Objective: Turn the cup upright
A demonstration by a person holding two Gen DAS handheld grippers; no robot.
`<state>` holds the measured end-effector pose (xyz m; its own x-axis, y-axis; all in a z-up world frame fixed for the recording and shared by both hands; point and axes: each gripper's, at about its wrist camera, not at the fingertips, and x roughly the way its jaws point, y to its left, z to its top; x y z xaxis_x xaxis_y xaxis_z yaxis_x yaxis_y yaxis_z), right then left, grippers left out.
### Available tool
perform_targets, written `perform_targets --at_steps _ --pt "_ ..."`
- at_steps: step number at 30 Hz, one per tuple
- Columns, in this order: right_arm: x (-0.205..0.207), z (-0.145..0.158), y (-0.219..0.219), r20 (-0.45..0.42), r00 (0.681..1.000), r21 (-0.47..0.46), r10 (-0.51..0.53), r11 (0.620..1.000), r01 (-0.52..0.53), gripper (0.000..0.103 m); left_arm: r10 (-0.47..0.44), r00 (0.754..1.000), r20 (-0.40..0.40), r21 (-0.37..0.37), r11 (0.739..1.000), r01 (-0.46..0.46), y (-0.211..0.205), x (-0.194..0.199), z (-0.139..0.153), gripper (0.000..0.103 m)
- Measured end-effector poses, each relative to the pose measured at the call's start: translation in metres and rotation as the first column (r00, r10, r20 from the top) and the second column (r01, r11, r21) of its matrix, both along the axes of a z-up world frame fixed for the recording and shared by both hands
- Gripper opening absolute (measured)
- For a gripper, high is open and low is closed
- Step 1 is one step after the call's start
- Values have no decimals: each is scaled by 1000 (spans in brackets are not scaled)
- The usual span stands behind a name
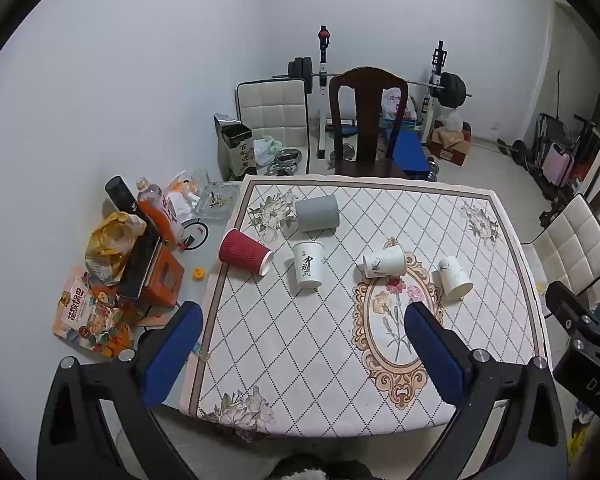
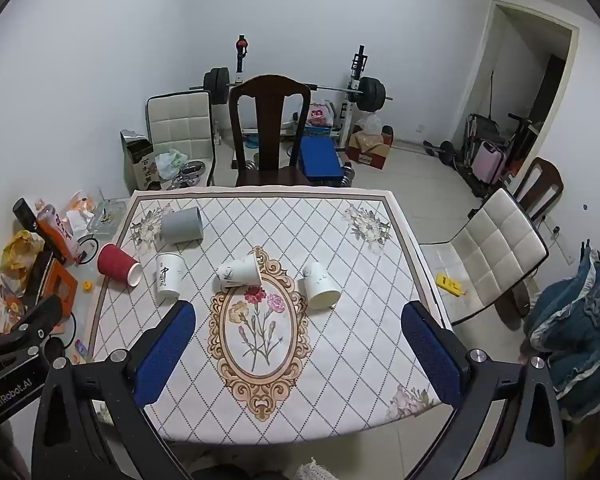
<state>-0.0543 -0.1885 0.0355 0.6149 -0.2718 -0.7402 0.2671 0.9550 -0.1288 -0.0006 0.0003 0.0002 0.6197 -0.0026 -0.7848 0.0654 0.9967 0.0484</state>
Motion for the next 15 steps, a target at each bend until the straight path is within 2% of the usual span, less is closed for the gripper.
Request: perform_targets --at_steps 2,15 --pt "0 0 0 1 1000 2 2 1000 -2 103 -2 1000 -8 17 1000 2 -4 3 0 103" --pt "-6 1 -9 -5 1000 1 -1 1000 1 103 -11 1000 -26 -14 1000 11 -4 -1 -4 103"
